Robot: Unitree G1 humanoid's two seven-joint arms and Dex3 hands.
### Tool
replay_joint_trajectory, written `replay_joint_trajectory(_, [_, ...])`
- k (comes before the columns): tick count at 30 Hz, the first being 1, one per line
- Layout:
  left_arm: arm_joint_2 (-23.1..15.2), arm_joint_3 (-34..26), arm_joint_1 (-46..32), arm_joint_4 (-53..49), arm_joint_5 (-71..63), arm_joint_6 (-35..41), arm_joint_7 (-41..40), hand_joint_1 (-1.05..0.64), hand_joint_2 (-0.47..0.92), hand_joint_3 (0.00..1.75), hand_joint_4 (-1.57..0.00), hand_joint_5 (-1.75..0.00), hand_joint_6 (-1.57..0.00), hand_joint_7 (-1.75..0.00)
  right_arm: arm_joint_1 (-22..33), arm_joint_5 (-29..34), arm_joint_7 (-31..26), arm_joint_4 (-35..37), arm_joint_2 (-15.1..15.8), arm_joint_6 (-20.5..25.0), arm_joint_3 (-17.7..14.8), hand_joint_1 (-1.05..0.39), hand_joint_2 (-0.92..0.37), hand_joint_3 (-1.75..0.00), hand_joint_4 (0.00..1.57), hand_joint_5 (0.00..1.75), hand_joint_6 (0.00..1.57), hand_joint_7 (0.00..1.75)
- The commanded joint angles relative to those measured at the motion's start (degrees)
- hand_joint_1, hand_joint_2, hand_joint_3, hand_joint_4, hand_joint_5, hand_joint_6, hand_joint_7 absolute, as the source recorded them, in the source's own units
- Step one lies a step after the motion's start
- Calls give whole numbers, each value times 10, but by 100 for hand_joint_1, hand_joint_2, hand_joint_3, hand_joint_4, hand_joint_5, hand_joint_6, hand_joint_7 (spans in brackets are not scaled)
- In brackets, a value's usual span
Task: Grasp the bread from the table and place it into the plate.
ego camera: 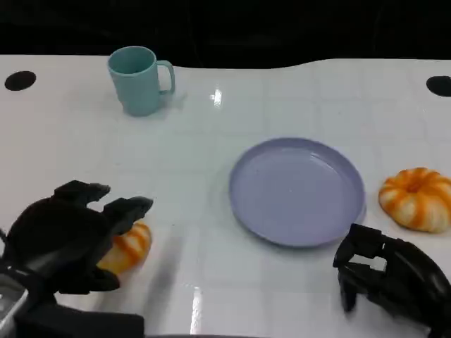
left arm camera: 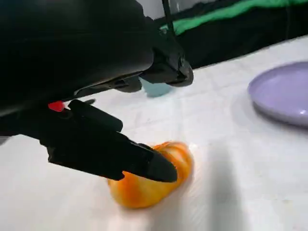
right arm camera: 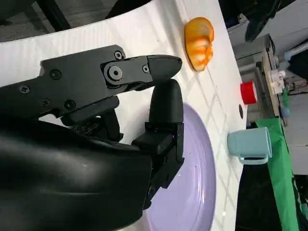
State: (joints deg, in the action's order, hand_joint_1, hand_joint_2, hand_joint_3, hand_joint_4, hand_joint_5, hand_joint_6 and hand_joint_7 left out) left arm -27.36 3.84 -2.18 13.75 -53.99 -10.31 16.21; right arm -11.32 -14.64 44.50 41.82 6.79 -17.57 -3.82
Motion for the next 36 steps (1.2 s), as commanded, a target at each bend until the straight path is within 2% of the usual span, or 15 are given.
replay_joint_trajectory(1, [-14, 26, 23, -8, -16, 33, 28, -46, 76, 0, -9, -12, -25, 0, 11, 6, -8, -2, 6, 11, 1, -60, -92, -20, 71, 175, 70, 145])
replay_joint_trajectory(7, [-13, 57, 61, -80, 2, 46, 27, -39, 76, 1, -8, -9, -24, 0, 12, 4, -6, -5, 7, 12, 1, -60, -92, -20, 71, 175, 71, 143])
replay_joint_trajectory(16, [-16, 95, 105, -160, 5, 51, 4, -40, 78, 1, -7, -6, -20, 0, 12, 3, -4, -1, 7, 9, 0, -59, -92, -21, 71, 175, 72, 143])
replay_joint_trajectory(22, [-11, 137, 167, -267, 1, 52, 0, -38, 78, 0, -9, -6, -18, -1, 14, 6, -6, -3, 8, 6, 1, -60, -92, -22, 70, 175, 72, 141])
replay_joint_trajectory(30, [-14, 158, 182, -303, 9, 50, -26, -36, 78, 0, -10, -6, -19, -1, 14, 4, -4, -6, 8, 7, 1, -60, -92, -21, 71, 175, 72, 140])
replay_joint_trajectory(32, [-12, 165, 186, -325, 12, 43, -49, -24, 86, 4, -20, -10, -30, -5, 16, 3, -3, -9, 9, 8, 0, -60, -92, -21, 71, 175, 72, 141])
replay_joint_trajectory(35, [-11, 167, 192, -350, 26, 31, -72, -21, 88, 5, -24, -11, -35, -5, 17, 5, -7, -12, 9, 9, 1, -61, -92, -21, 71, 175, 73, 143])
replay_joint_trajectory(36, [-11, 166, 192, -357, 33, 24, -84, -18, 89, 5, -33, -14, -41, -5, 17, 2, -4, -11, 8, 10, 1, -60, -92, -21, 71, 175, 72, 143])
